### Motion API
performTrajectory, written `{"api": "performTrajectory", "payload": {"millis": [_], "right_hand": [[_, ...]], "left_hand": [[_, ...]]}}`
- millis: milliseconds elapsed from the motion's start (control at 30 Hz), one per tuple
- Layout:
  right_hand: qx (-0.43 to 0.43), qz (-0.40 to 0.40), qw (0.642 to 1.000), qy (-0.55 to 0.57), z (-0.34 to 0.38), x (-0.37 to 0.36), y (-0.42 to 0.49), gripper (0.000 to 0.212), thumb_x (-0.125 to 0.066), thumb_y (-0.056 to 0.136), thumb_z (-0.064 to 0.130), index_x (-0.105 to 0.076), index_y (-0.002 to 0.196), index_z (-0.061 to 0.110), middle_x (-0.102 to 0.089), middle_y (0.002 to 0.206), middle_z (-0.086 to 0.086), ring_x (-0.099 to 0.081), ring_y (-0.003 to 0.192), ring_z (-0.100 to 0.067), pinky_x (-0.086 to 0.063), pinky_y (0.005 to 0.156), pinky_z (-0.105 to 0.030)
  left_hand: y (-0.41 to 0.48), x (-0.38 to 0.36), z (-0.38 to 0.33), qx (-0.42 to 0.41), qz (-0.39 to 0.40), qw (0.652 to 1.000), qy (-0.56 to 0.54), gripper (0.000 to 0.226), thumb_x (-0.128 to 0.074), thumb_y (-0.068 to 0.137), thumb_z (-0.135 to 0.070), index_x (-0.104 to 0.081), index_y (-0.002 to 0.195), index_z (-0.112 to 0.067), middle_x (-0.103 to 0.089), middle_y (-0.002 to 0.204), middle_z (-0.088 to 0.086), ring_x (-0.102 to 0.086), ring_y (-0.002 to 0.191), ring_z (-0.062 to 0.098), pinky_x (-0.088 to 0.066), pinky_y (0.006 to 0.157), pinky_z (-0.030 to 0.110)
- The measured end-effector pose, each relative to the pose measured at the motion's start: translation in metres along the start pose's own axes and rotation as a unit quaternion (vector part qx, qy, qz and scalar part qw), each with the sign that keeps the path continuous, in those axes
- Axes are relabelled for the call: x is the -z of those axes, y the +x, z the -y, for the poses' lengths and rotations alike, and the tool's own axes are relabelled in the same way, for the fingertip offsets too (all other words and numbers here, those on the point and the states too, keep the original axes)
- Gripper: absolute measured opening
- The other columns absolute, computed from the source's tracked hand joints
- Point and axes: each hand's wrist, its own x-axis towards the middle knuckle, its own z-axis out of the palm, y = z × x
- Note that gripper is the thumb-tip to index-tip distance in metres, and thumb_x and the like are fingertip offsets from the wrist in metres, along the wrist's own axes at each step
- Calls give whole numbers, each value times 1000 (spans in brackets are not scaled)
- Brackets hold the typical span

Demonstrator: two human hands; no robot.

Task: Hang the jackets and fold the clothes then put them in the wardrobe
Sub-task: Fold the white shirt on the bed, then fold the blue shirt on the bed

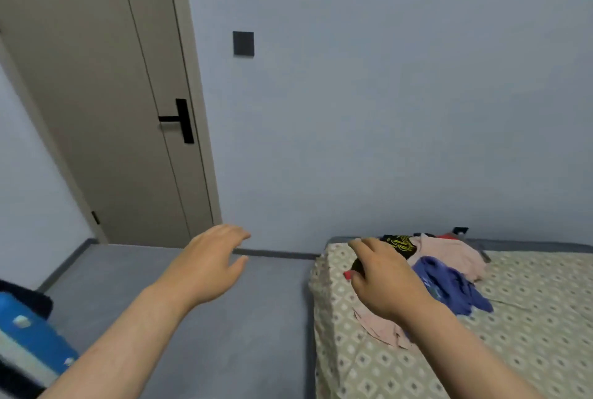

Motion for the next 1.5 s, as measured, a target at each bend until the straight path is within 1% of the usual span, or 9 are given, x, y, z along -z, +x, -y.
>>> {"api": "performTrajectory", "payload": {"millis": [133,300,433,600,867,1100,1200,1333,1500], "right_hand": [[-75,10,997,11,-45,-13,4,44,-51,95,33,-48,137,19,-52,135,-3,-47,123,-25,-44,98,-39],[-166,23,985,44,-90,-46,4,52,-53,96,31,-44,146,20,-48,146,-2,-45,131,-25,-40,104,-38],[-204,47,976,56,-120,-67,-5,41,-53,94,25,-51,134,15,-53,134,-7,-49,120,-29,-41,90,-34],[-249,86,963,57,-150,-86,-9,46,-52,97,28,-46,141,14,-49,140,-10,-46,126,-30,-43,99,-40],[-276,91,953,79,-220,-140,4,45,-52,95,22,-48,139,13,-50,139,-12,-47,126,-30,-43,100,-41],[-254,143,952,91,-317,-277,15,36,-54,95,20,-52,128,4,-53,129,-15,-51,115,-34,-46,92,-42],[-208,202,956,55,-368,-353,20,43,-54,93,18,-48,134,8,-43,140,-12,-48,122,-35,-46,92,-43],[-136,223,963,-60,-446,-424,46,59,-54,94,15,-34,150,13,-5,165,-8,-32,141,-34,-46,99,-46],[-181,81,975,103,-490,-488,97,55,-50,97,14,-31,149,13,-49,131,-10,-54,113,-34,-45,89,-41]], "left_hand": [[39,-48,-17,-39,41,998,-20,46,-52,98,-35,-48,143,-24,-47,147,-8,-37,138,11,-25,111,23],[91,-106,-28,-81,85,992,-49,48,-53,98,-32,-46,145,-23,-44,150,-6,-37,139,13,-22,113,23],[116,-142,-42,-89,105,987,-85,48,-58,96,-29,-50,143,-20,-46,150,-2,-37,141,18,-24,116,30],[136,-183,-52,-89,135,981,-110,47,-61,95,-28,-53,140,-20,-49,148,-1,-38,141,19,-27,115,33],[170,-260,-53,-55,161,978,-118,45,-66,91,-19,-59,134,-12,-57,139,7,-50,131,27,-34,109,37],[168,-419,-99,17,207,959,-195,65,-57,96,-43,-33,153,-23,-33,158,-5,-32,144,17,-28,115,35],[163,-509,-113,23,245,954,-172,72,-52,96,-51,-20,157,-28,-16,164,-9,-15,150,10,-18,119,30],[166,-605,-119,-8,258,961,-100,72,-45,97,-57,-17,157,-31,-4,165,-11,-2,152,9,-14,120,29],[177,-707,-150,29,367,921,-128,65,-34,100,-59,-13,157,-36,6,166,-5,5,153,19,-8,121,39]]}}
